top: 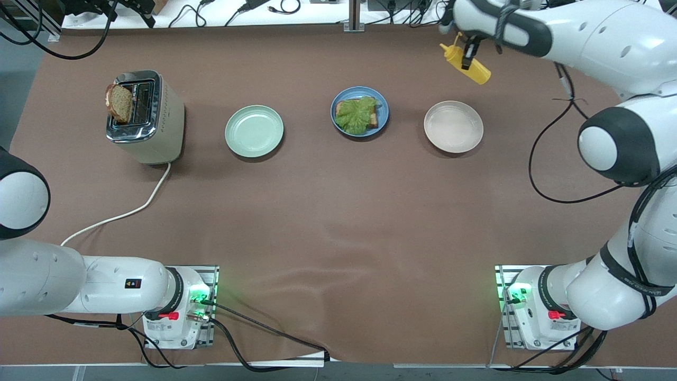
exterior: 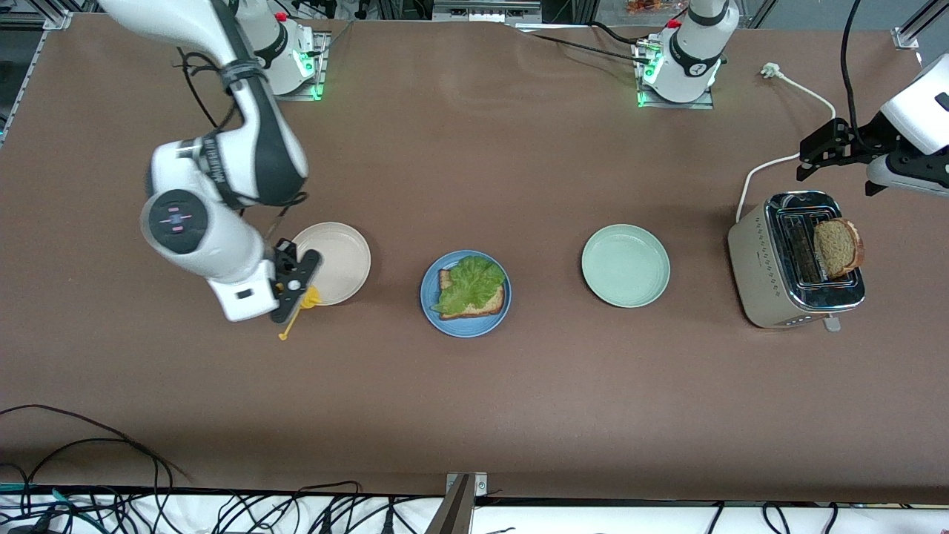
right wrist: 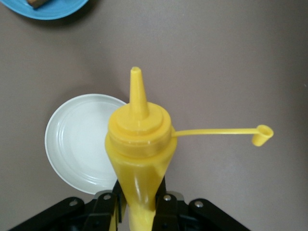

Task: Make sandwich in blue plate with both arms
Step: 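Carry the yellow bottle over the blue plate with the right gripper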

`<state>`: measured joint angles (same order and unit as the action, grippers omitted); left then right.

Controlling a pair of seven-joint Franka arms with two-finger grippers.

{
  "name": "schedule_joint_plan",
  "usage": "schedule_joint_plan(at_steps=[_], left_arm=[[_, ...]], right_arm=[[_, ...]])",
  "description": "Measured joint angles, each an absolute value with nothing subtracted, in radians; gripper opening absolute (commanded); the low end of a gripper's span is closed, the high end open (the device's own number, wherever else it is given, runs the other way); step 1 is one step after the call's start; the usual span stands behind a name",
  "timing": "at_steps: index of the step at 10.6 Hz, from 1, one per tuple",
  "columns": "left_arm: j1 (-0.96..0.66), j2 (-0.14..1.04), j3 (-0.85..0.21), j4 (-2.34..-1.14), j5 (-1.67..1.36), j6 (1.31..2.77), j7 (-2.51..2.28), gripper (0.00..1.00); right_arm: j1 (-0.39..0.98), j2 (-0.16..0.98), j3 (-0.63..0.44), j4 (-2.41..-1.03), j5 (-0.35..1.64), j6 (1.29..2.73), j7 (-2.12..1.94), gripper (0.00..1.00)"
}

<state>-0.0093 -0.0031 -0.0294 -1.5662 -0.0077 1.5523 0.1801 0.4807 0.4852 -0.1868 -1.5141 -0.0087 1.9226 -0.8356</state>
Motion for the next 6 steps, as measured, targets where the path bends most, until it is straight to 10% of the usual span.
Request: schedule_joint_plan(at_steps=[6], left_arm=[[-0.009,-0.003,-0.029,-1.566,-0.008,1.552,0.18,1.0]], right_arm=[[0.684,0.583,-0.188,-1.414,-0.337,1.922,-0.565,0.31]])
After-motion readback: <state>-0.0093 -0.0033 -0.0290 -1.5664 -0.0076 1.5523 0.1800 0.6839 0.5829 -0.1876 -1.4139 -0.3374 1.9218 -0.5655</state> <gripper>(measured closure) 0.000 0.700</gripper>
